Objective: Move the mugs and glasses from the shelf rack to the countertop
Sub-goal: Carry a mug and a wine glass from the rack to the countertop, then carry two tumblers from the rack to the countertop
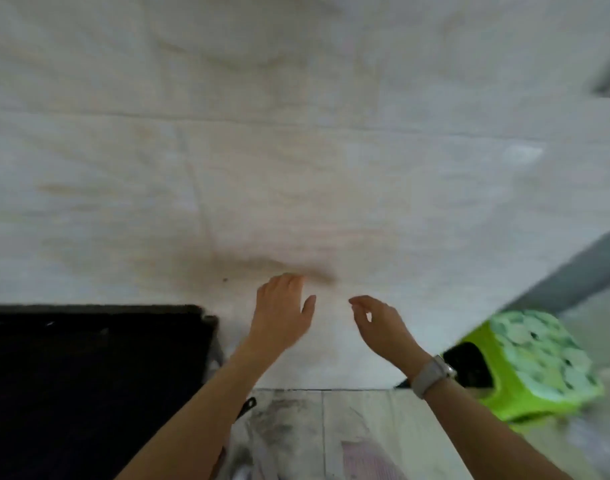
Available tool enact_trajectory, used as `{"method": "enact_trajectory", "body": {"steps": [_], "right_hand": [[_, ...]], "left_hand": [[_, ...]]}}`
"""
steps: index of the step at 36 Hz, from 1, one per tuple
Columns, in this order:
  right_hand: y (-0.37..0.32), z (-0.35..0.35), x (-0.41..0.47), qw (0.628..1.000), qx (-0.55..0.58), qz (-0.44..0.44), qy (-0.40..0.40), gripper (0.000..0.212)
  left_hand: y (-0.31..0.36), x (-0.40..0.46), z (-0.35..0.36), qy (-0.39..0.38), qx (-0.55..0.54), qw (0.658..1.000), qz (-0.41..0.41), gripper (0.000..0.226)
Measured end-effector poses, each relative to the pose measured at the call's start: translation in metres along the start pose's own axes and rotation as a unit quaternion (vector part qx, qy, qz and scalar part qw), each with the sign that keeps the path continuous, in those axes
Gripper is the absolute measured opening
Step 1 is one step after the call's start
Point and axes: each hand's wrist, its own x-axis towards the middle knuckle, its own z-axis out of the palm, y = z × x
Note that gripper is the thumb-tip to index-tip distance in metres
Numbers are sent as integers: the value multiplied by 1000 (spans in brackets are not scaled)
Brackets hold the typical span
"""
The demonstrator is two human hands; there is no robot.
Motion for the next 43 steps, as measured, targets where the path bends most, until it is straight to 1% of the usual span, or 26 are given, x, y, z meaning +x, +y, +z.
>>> {"method": "enact_trajectory", "body": {"steps": [3,6,9,12,15,20,23,27,31,34,37,38,39,41,43], "right_hand": [[75,-58,-53,993,-37,74,81,29],[149,-110,-123,973,-71,155,153,29],[218,-153,-204,948,-86,238,195,30],[275,-186,-291,914,-105,313,234,31],[319,-211,-376,869,-125,387,281,33],[375,-245,-496,788,-121,505,331,33],[403,-260,-561,738,-117,566,349,31],[437,-284,-644,678,-98,624,375,35],[467,-319,-724,614,-86,676,398,35],[480,-347,-784,573,-74,704,413,34],[485,-370,-841,520,-75,728,442,32],[484,-375,-854,507,-77,732,448,32],[483,-381,-875,488,-77,741,455,32],[480,-391,-908,461,-75,756,458,33],[477,-401,-952,420,-84,775,465,35]], "left_hand": [[98,5,34,-41,22,994,103,42],[201,-14,74,-87,25,974,207,42],[298,-46,115,-131,42,945,298,40],[389,-85,152,-179,53,908,376,41],[475,-126,183,-212,67,861,457,42],[611,-192,227,-224,69,773,590,43],[686,-237,254,-239,67,721,647,43],[782,-304,291,-250,59,651,715,42],[881,-375,318,-254,47,570,780,43],[954,-432,324,-255,14,516,818,41],[1020,-492,319,-256,-21,461,849,43],[1035,-507,317,-252,-26,449,857,43],[1055,-531,314,-247,-33,428,869,43],[1086,-569,308,-235,-44,397,886,41],[1120,-621,299,-234,-75,365,898,40]]}}
